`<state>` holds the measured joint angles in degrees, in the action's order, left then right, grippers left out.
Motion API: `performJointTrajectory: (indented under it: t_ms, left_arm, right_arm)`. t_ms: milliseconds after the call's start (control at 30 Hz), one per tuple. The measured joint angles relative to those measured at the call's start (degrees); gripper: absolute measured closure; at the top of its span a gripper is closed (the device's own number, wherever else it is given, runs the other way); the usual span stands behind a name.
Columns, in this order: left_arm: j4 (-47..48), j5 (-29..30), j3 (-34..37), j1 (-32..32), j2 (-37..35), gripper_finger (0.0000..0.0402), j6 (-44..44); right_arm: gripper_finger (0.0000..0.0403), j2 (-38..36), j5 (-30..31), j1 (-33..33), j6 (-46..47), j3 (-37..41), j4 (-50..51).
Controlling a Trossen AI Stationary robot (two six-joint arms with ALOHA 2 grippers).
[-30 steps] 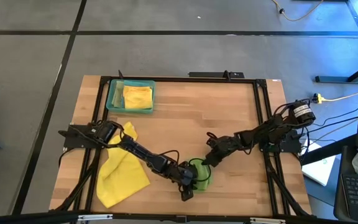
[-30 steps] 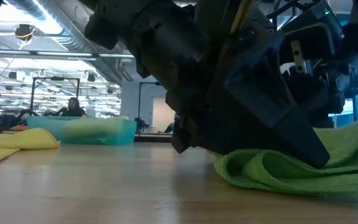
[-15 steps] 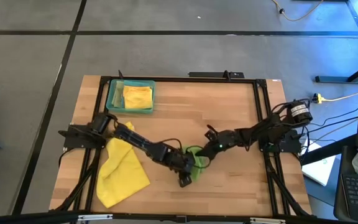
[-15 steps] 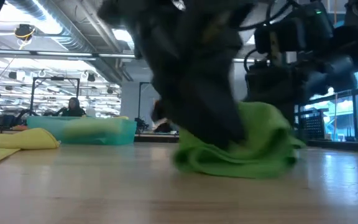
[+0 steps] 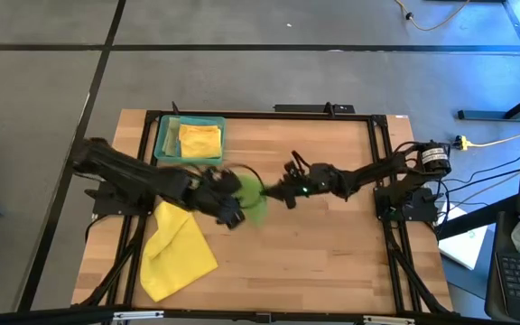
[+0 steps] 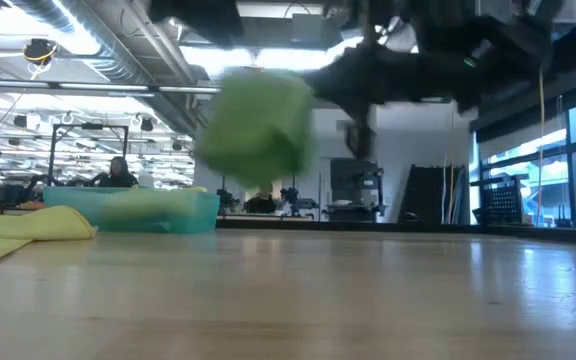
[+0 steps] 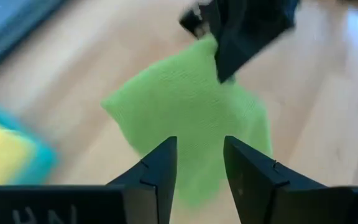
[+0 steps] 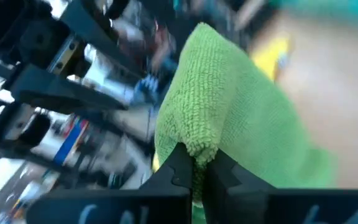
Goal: Fold microfiber towels
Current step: Stack the folded green microfiber cloth on top of the yellow microfiber cloth in the blue bin
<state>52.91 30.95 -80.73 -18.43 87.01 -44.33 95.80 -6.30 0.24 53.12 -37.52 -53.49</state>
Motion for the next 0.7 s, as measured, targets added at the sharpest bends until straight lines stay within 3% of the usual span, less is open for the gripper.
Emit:
performJointTrajectory:
  t_ms: [133, 433, 533, 700]
  left_arm:
    - [4.65, 7.06, -0.02, 0.05, -7.31, 0.0276, -3.43]
    - [4.08, 24.92, -0.02, -0.52, -21.52, 0.0276, -7.99]
    - [0.94, 29.67, -0.02, -0.52, -24.86, 0.0276, -4.4]
    - [-6.08, 29.13, -0.02, 0.08, -28.18, 0.0276, 6.17]
  right_arm:
    - [0.0393, 2.53, 4.65, -2.22, -3.48, -8.66, 2.36]
    - [0.039, 20.53, 1.6, -5.9, 0.14, -31.54, 3.0]
    - [0.039, 27.24, 1.56, -6.43, 0.51, -41.43, 3.12]
    - [0.039, 37.75, 8.67, -7.58, 1.25, -59.09, 8.19]
